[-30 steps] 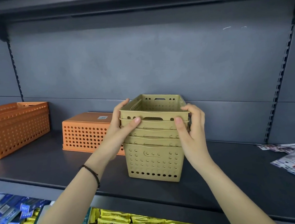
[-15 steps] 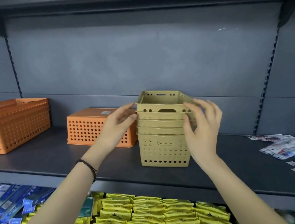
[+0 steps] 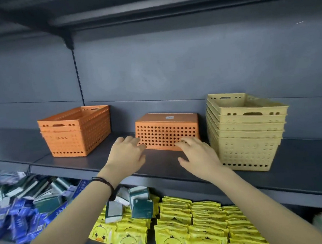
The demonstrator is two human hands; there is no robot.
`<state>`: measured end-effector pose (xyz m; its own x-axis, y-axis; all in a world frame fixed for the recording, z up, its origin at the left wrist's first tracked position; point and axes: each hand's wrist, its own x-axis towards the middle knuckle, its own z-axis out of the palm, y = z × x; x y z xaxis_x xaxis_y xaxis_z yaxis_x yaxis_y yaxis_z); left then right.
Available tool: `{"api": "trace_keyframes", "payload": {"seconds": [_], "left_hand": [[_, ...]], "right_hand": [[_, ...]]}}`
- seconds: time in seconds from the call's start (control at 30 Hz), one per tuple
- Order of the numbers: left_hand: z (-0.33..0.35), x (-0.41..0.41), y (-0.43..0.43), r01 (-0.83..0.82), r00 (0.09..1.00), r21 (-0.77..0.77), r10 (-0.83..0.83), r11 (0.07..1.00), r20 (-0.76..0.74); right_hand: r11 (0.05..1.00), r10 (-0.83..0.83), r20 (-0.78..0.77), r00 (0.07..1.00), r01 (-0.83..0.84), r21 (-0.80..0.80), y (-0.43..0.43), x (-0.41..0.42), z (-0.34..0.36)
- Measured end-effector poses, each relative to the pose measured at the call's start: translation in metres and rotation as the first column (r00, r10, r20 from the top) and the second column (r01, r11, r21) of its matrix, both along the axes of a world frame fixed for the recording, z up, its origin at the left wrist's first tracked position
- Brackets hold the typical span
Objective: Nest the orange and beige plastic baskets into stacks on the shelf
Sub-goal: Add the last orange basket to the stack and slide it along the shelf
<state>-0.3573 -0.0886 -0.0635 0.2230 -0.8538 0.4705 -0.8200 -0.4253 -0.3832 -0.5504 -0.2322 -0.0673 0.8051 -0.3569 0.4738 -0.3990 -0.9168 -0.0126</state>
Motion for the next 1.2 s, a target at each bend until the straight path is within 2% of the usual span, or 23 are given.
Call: {"api": "trace_keyframes", "payload": {"seconds": [0.23,0.43,0.5,0.6,0.67,0.77,0.87,0.97,1.03,1.1,1.2], "left_hand": [[-0.007,0.051,-0.019,0.024,0.992,-0.048,-0.030,0.999,-0.122],[-0.006,0.099,-0.071,0.094,0.971,-0.194,-0.133,0.976,-0.198],[-0.004,0.115,-0.086,0.108,0.955,-0.221,-0.163,0.969,-0.247],[-0.008,0.140,-0.101,0.095,0.923,-0.227,-0.171,0.969,-0.344],[-0.015,0.156,-0.106,0.101,0.859,-0.248,-0.210,0.964,-0.467],[-0.027,0.174,-0.108,0.174,0.664,-0.335,-0.361,0.926,-0.655],[-0.032,0.187,-0.108,0.200,0.491,-0.476,-0.508,0.856,-0.707],[-0.034,0.198,-0.108,0.240,0.370,-0.486,-0.542,0.840,-0.755],[-0.036,0.201,-0.109,0.277,0.347,-0.451,-0.526,0.848,-0.777],[-0.036,0.202,-0.110,0.292,0.372,-0.426,-0.512,0.856,-0.774],[-0.033,0.202,-0.109,0.293,0.425,-0.430,-0.519,0.854,-0.742]], "right_hand": [[0.986,-0.166,0.005,0.986,0.166,-0.013,-0.028,0.042,-0.008],[0.916,-0.377,0.010,0.926,0.371,0.152,-0.076,0.087,-0.015],[0.899,-0.391,0.028,0.920,0.376,0.224,-0.084,0.099,-0.018],[0.908,-0.384,0.098,0.918,0.356,0.223,-0.088,0.111,-0.025],[0.917,-0.373,0.118,0.920,0.347,0.196,-0.087,0.118,-0.028],[0.931,-0.348,0.171,0.922,0.318,0.179,-0.082,0.127,-0.032],[0.937,-0.298,0.252,0.921,0.232,0.260,-0.081,0.136,-0.034],[0.904,-0.313,0.344,0.885,0.167,0.394,-0.082,0.144,-0.037],[0.866,-0.372,0.369,0.852,0.176,0.468,-0.084,0.148,-0.041],[0.814,-0.410,0.388,0.826,0.139,0.564,-0.086,0.150,-0.040],[0.795,-0.411,0.401,0.819,0.106,0.597,-0.088,0.150,-0.035]]}}
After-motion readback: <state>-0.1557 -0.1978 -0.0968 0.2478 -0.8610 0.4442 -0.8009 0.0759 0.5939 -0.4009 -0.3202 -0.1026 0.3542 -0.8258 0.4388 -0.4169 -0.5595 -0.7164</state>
